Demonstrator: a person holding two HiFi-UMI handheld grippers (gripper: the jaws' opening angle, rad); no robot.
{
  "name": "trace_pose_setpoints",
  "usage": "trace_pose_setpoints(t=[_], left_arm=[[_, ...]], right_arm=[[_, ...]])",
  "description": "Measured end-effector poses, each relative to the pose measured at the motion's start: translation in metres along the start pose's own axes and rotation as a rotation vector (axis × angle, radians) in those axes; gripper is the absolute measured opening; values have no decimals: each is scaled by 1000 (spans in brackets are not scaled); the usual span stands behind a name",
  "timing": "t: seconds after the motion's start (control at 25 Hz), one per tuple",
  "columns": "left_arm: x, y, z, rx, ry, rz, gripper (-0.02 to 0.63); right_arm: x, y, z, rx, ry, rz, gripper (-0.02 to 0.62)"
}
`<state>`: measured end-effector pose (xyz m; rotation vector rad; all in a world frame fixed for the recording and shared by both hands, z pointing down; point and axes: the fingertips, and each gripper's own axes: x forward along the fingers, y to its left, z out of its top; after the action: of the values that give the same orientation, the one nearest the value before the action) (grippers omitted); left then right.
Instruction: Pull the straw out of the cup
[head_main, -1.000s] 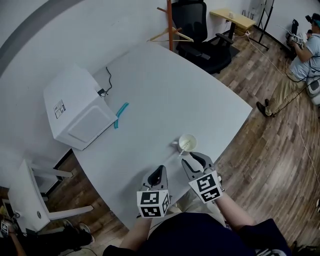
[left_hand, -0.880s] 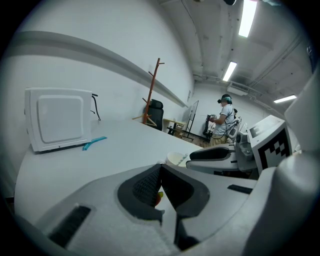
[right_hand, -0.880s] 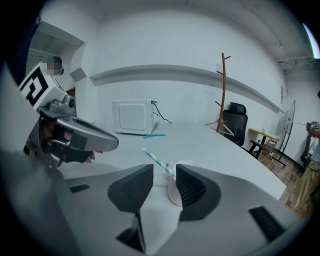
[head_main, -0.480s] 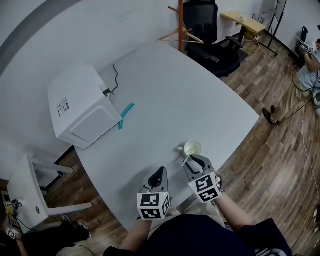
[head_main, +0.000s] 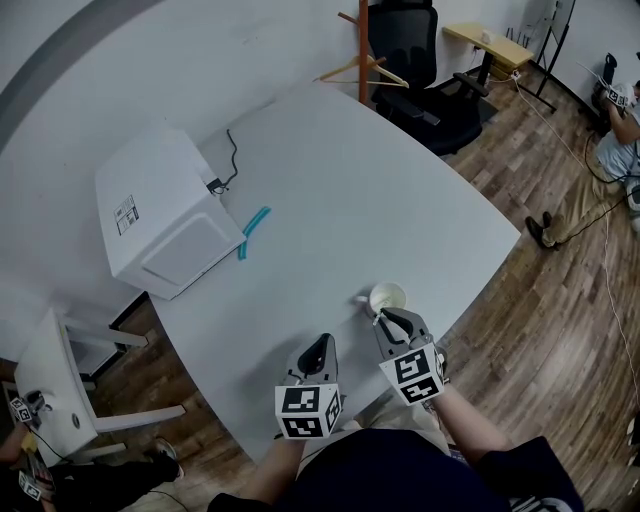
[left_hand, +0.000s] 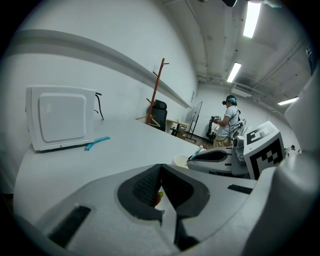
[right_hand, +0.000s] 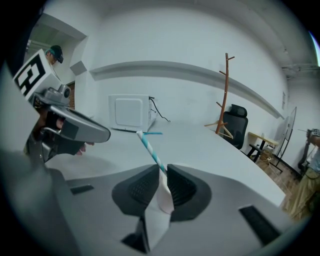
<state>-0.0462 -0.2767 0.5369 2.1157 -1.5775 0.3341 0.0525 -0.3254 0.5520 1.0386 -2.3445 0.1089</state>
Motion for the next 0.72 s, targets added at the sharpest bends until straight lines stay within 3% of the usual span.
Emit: trace_pose_setpoints(t=[0.72], left_arm=[[-26, -15, 3, 26, -35, -49, 15]], right_arm=[[-42, -1, 27, 27, -110, -109, 43]])
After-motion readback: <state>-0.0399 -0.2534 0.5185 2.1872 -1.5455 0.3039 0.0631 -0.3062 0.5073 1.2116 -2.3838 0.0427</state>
